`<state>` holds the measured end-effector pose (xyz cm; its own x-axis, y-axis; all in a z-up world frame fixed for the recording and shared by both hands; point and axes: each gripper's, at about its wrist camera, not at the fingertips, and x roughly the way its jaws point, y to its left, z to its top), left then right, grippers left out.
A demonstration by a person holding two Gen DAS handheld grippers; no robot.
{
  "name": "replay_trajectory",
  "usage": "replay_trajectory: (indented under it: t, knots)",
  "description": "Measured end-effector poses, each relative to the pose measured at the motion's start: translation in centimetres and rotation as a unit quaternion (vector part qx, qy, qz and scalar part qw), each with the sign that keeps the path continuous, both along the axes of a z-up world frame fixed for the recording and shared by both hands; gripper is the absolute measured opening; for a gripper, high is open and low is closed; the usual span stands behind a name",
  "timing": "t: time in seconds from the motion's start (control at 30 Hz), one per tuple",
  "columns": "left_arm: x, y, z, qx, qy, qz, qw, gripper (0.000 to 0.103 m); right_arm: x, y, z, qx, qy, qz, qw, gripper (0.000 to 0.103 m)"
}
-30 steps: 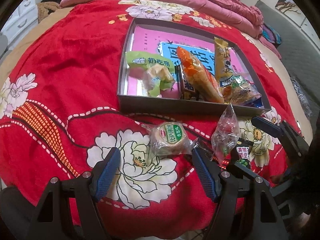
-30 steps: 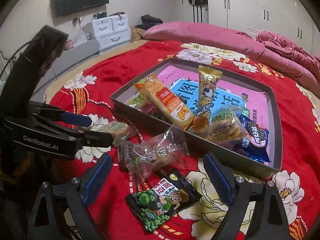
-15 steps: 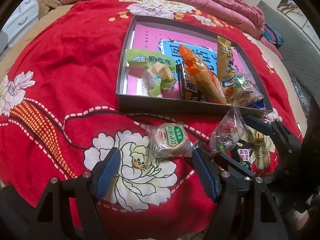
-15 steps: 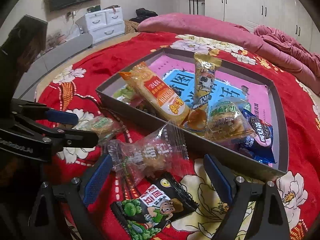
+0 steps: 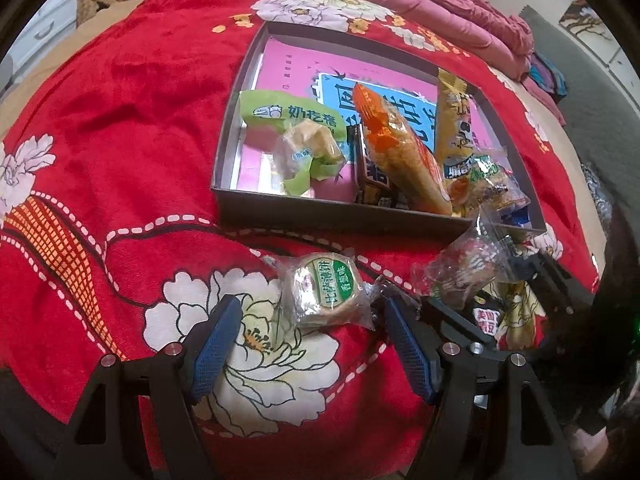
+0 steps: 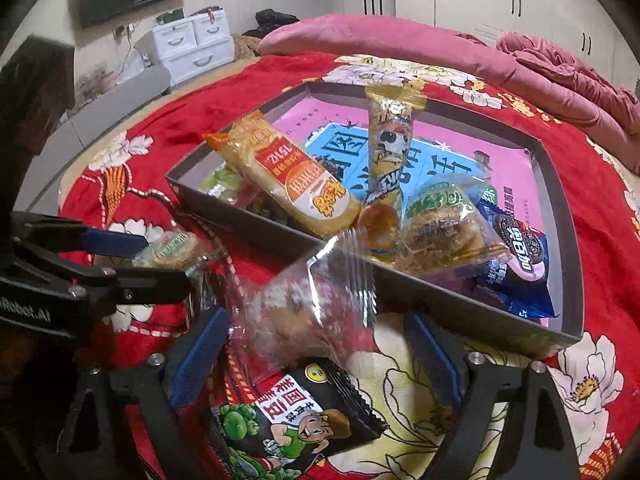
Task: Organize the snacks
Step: 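Grasp the clear wrapped bag with the right tool while the left tool approaches the round pastry, then grasp the round green-labelled pastry with the left tool while the right tool lifts the clear bag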
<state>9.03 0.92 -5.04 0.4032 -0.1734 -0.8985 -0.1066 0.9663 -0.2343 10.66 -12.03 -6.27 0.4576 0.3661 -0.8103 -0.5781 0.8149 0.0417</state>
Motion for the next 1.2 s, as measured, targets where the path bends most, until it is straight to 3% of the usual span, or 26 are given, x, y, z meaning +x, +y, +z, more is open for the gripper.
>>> replay_trajectory:
  t: [0.07,0.23,0.47,0.67,0.7,0.73,1.2]
  knots:
    - [0.1,0.2,-0.1,-0.006,0.002,0.007,1.0000,0.076,0.0,0.2,-0.3,-0.008,0.001,0.001,1.000,0.077]
    - [0.5,0.8,-0.3,-0.033,0.005,0.023,0.9992,0.074,-0.3,0.5,0.1,-0.005,-0.008,0.012,1.000,0.054]
    - [0.6,1.6,-0.7,-0.040,0.015,0.041,0.9982,0.058,-0.2,0.2,0.5,0.023,0.000,0.015,1.000,0.052]
    - [0.8,1.5,-1.0,-0.032,0.015,0.040,0.9985,0.051,-0.4,0.5,0.6,0.030,0.001,0.023,0.999,0.052]
    - [0.8,1.5,-1.0,-0.032,0.015,0.041,0.9985,0.047,-0.4,0.4,0.6,0.032,0.001,0.023,0.999,0.048]
    - [0.9,1.5,-1.0,-0.032,0.016,0.041,0.9985,0.046,-0.3,0.4,0.7,0.035,0.001,0.023,0.999,0.040]
    - [-0.9,2.2,0.4,-0.033,-0.010,0.030,0.9990,0.042,-0.1,-1.7,3.3,0.109,-0.006,0.002,0.994,0.040]
